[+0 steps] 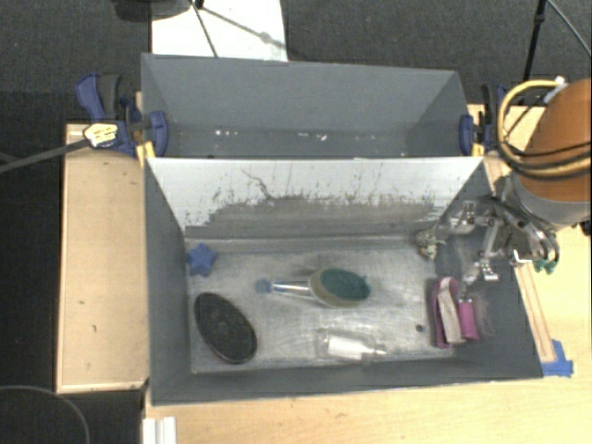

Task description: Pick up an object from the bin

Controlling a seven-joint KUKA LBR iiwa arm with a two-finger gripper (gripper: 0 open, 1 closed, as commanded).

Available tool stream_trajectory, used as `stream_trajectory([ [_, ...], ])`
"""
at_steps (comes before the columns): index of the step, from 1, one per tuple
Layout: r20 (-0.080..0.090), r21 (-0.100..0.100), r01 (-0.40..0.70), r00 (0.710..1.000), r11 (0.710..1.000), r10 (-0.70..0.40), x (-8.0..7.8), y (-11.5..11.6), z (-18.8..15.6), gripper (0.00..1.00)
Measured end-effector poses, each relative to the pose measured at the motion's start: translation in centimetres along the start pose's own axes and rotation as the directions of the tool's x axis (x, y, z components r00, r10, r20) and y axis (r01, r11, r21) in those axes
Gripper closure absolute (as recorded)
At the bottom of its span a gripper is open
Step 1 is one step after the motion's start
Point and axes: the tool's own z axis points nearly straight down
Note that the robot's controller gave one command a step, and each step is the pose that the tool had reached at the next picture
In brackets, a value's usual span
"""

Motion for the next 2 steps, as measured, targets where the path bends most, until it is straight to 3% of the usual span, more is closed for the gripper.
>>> stream_trajectory([
  [1,0.012,0.002,0.097,0.995,0.995,-0.097,-4.7,0.3,15.3,0.00],
  [2,0.008,-0.004,0.115,0.993,0.993,-0.115,-4.2,8.4,13.4,0.00],
])
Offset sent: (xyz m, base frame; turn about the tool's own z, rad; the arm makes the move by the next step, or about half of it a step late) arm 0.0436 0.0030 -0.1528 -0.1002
